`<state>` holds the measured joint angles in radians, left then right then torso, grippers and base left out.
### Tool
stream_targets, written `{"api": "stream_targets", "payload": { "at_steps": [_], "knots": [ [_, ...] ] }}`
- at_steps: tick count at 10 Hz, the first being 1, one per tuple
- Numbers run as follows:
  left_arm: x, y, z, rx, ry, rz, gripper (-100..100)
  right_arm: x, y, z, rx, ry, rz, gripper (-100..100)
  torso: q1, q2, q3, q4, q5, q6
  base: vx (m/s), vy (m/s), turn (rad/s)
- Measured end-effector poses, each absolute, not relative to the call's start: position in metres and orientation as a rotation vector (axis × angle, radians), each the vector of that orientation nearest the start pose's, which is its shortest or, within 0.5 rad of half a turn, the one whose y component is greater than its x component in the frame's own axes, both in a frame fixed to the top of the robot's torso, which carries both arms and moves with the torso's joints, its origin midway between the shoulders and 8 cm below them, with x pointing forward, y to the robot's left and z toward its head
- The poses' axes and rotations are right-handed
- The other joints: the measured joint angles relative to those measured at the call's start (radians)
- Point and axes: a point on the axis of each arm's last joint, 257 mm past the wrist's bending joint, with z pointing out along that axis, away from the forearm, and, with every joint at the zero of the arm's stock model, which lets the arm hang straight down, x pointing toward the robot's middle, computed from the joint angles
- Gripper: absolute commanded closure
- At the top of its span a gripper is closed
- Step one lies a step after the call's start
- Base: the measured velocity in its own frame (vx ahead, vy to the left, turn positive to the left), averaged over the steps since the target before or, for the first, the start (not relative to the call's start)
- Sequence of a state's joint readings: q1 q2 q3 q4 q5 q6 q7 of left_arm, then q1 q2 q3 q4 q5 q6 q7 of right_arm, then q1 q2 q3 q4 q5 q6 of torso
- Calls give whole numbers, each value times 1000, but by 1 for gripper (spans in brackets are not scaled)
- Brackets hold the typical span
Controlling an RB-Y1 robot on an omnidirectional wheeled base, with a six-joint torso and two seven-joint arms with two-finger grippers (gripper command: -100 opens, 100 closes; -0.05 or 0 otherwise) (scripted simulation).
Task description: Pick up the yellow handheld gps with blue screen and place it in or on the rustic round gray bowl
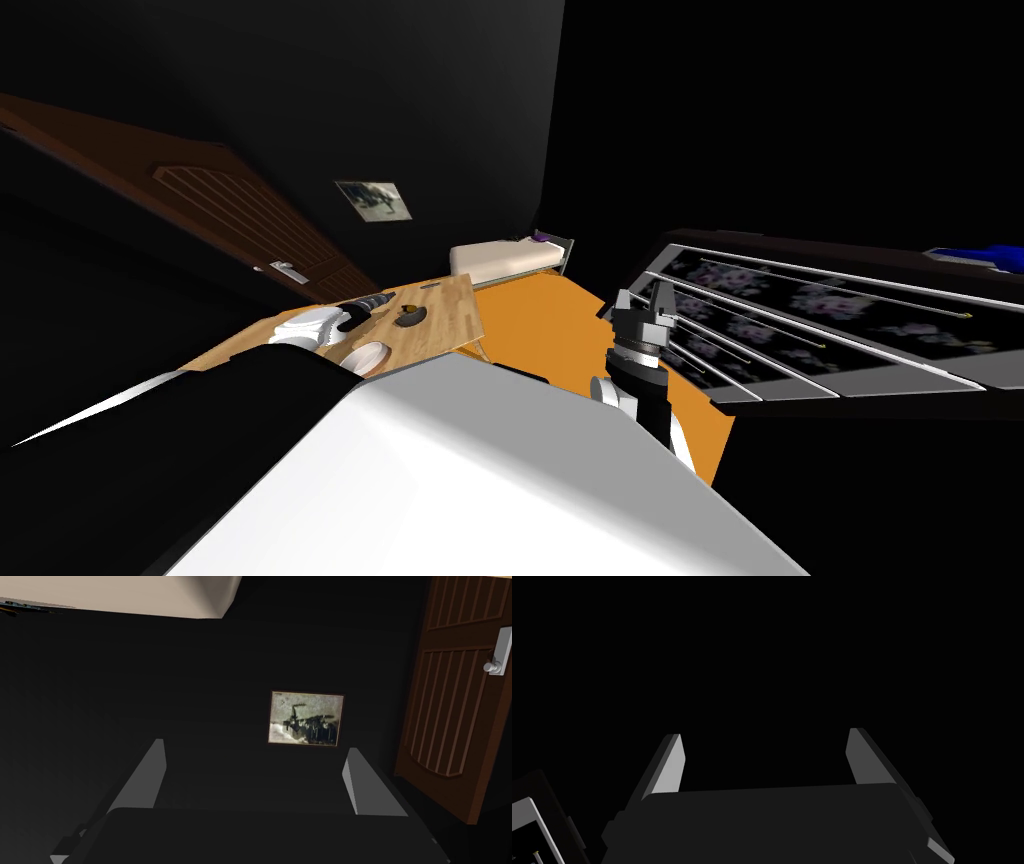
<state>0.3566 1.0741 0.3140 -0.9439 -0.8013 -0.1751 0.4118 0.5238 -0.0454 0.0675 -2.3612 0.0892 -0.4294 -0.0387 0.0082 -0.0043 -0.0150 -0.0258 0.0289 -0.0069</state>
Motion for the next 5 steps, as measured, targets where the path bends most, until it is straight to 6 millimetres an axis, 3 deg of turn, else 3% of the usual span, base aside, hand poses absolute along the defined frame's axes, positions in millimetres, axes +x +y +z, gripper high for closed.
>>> {"api": "stream_targets", "payload": {
  "at_steps": [5],
  "knots": [
    [279, 820, -221, -671, 1854, 448, 0, 342, -244, 37, 605, 700, 1337, 0, 3, 1, 1, 0, 1, 0, 0, 0, 0]
  ]
}}
